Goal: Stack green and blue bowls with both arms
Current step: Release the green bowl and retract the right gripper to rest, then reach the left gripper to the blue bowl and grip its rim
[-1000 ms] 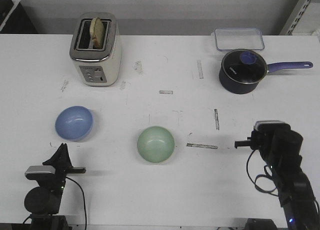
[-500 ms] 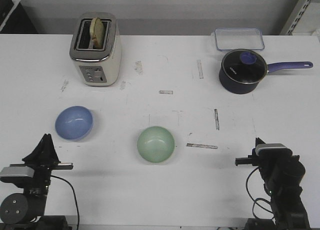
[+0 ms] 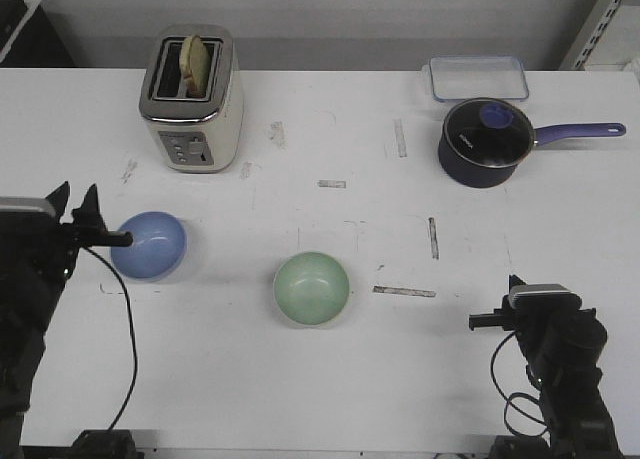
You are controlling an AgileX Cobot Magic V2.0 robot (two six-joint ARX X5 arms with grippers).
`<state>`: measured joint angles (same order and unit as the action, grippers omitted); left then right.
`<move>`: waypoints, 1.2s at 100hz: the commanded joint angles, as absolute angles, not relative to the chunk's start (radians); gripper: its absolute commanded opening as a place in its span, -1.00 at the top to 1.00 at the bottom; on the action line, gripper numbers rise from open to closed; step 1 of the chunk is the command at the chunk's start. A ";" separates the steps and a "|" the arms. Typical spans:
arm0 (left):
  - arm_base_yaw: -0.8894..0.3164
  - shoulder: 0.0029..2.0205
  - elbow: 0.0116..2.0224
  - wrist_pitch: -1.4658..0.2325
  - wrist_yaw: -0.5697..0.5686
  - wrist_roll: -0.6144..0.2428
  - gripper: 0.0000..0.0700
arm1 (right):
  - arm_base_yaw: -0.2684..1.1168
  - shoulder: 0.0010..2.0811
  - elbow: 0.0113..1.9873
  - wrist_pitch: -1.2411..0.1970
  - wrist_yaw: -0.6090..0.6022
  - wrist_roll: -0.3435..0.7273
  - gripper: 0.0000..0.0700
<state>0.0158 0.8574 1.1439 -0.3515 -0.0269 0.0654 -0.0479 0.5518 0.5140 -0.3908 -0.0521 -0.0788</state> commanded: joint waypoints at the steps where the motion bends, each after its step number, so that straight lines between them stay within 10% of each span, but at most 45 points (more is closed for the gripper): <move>1: 0.019 0.927 1.157 -0.362 -0.032 0.101 -0.35 | -0.051 0.558 0.519 -0.382 -0.052 -0.079 1.00; 21: 0.047 1.095 1.157 -0.439 -0.115 0.097 -0.75 | -0.051 0.558 0.519 -0.382 -0.052 -0.079 1.00; 75: 0.197 1.516 1.156 -0.627 -0.116 0.014 -0.70 | -0.037 0.558 0.519 -0.382 -0.052 -0.079 1.00; 97: 0.199 1.548 1.156 -0.625 -0.114 -0.029 0.44 | -0.037 0.558 0.519 -0.382 -0.052 -0.079 1.00; 120: 0.199 1.547 1.156 -0.626 -0.104 -0.051 1.00 | -0.037 0.558 0.519 -0.382 -0.052 -0.079 1.00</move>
